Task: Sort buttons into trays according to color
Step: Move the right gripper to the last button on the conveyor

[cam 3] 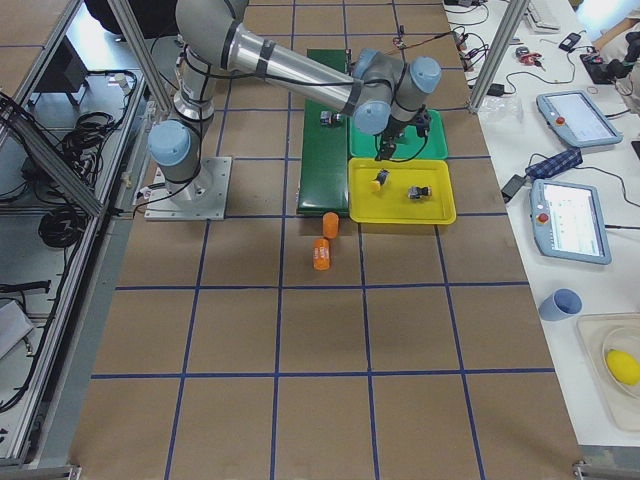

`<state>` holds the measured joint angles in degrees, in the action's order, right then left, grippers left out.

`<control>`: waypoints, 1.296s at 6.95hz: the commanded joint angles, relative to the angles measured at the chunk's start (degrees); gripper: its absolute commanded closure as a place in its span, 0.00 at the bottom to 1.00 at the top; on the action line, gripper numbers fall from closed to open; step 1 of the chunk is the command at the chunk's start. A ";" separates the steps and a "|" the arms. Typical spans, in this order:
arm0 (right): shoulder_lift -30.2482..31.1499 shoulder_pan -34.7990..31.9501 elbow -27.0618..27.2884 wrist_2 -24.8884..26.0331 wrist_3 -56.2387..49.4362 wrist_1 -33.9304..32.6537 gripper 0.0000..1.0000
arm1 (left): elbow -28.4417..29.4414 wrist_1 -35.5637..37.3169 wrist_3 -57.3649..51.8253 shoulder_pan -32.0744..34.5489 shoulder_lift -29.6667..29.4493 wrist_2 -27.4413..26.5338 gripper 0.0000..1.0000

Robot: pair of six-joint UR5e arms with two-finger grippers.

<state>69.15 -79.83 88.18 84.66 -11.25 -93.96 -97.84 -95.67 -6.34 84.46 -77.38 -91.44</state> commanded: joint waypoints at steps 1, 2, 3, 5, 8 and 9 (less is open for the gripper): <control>11.75 -0.50 17.82 -0.02 0.97 -9.22 0.00 | -0.15 0.13 -0.07 0.00 -0.06 -0.05 0.00; 12.58 0.46 23.65 -0.63 1.14 -16.27 0.00 | -0.50 0.92 -0.16 0.00 -0.14 -0.14 0.00; 12.58 1.08 24.93 -0.20 -0.51 -17.99 0.00 | -0.59 2.05 -0.07 0.00 -0.32 0.03 0.00; 12.58 5.63 25.29 -4.20 -1.31 -17.14 0.00 | -0.68 2.15 -0.16 0.00 -0.32 -0.05 0.00; 13.11 5.48 26.70 -7.39 -2.19 -17.39 0.00 | -0.68 2.51 -0.07 -0.09 -0.41 -0.05 0.00; 13.11 5.48 26.87 -8.27 -2.20 -17.40 0.00 | -0.68 2.68 -0.07 -0.09 -0.41 -0.14 0.00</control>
<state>82.20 -74.40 114.79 77.44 -13.30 -111.32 -98.52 -93.16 -6.43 84.39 -77.79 -91.52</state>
